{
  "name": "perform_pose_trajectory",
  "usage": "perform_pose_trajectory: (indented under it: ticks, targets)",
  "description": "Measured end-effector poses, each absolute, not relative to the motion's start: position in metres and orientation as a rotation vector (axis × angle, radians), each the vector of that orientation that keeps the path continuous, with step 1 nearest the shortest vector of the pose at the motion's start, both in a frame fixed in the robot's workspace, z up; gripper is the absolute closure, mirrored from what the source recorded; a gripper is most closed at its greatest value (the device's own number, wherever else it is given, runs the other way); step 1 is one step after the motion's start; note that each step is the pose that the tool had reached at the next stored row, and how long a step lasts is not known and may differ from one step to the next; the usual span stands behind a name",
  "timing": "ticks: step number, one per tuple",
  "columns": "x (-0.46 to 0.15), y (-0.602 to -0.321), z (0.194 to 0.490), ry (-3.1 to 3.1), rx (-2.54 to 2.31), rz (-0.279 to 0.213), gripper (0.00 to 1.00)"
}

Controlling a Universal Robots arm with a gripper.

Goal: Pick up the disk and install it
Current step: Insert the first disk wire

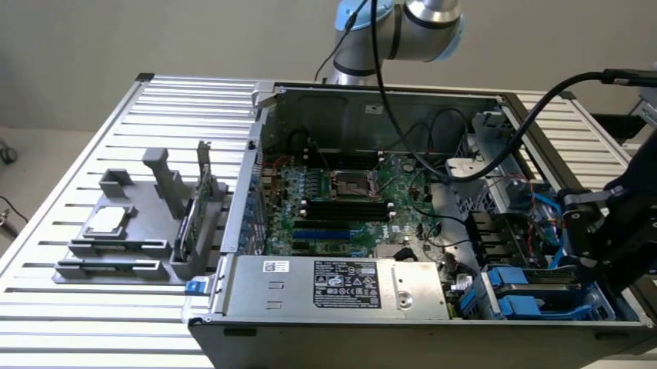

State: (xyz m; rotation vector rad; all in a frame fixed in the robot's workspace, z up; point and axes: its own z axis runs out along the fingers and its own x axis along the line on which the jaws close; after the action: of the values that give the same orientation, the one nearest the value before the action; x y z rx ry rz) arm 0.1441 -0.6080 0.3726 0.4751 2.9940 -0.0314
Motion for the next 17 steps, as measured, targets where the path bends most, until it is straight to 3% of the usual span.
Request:
perform_pose_trajectory:
  ticks: [14, 17]
  targets:
    - [0.1441, -0.6079, 0.3707, 2.931, 0.789, -0.044, 0.69]
    - [0.1441, -0.6079, 0.37, 2.924, 0.833, -0.019, 0.69]
